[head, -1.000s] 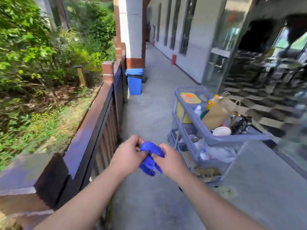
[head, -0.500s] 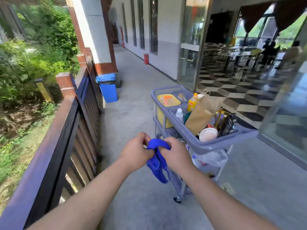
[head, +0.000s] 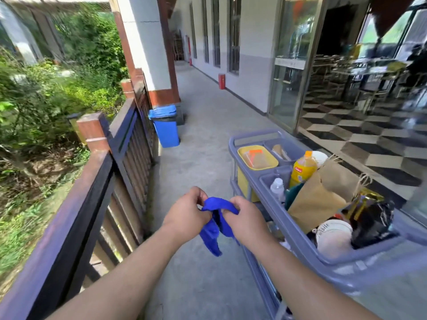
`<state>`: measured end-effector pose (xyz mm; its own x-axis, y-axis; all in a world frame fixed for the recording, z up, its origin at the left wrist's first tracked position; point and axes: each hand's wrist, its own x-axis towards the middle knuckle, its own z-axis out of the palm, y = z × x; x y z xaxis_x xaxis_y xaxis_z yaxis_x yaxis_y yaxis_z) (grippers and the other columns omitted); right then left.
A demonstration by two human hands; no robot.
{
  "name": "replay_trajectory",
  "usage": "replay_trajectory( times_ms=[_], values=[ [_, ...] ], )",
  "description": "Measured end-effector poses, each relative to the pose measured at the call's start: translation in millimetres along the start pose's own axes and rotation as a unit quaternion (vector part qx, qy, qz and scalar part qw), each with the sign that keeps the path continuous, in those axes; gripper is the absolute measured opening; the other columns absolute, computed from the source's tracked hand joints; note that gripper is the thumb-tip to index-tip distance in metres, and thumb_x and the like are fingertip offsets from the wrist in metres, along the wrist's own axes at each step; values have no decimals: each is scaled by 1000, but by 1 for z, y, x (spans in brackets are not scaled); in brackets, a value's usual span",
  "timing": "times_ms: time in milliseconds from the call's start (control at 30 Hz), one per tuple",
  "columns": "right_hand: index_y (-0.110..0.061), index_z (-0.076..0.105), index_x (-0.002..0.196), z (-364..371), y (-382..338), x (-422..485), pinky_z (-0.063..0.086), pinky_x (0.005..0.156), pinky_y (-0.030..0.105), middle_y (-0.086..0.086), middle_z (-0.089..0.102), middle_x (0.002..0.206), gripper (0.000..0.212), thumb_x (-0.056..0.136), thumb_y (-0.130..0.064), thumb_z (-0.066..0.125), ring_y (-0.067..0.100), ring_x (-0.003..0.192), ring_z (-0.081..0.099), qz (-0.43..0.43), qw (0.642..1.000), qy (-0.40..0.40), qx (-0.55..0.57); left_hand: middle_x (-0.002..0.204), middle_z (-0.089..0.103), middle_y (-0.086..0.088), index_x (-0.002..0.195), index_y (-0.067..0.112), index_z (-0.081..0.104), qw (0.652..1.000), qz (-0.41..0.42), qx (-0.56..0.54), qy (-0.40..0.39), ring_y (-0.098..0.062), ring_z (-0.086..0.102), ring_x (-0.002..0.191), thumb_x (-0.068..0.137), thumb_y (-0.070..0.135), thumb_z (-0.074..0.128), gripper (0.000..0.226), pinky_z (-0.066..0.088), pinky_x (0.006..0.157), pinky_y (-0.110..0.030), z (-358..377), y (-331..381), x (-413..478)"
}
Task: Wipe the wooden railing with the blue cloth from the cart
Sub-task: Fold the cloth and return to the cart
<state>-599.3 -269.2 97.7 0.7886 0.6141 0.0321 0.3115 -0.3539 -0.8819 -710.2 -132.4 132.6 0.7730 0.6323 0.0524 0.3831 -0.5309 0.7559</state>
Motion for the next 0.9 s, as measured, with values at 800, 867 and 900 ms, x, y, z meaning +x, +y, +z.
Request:
replay_trajectory(
  times_ms=[800, 867, 900],
  values=[
    [-25, 63, 87, -21, 109, 323, 48, 60, 35, 1, 70, 76, 10, 92, -17, 63, 13, 64, 61, 190, 963, 191, -17, 78, 67, -1, 87, 27, 51, 967, 127, 52, -213, -21, 64, 69, 77, 18, 64, 18, 53, 62, -41, 154, -13, 410],
    [-21, 61, 89, -27, 135, 353, 50, 69, 42, 3, 68, 81, 5, 93, -19, 62, 22, 76, 63, 202, 959, 195, -32, 76, 66, 1, 88, 26, 51, 963, 133, 59, -225, -21, 63, 70, 77, 17, 63, 19, 51, 63, -39, 189, -8, 444],
    [-19, 60, 91, -29, 146, 365, 50, 72, 45, 5, 68, 85, 4, 94, -21, 62, 26, 81, 63, 201, 958, 195, -53, 78, 66, 1, 88, 26, 51, 961, 134, 64, -233, -22, 62, 72, 77, 17, 63, 19, 52, 64, -39, 203, -6, 457]
  ],
)
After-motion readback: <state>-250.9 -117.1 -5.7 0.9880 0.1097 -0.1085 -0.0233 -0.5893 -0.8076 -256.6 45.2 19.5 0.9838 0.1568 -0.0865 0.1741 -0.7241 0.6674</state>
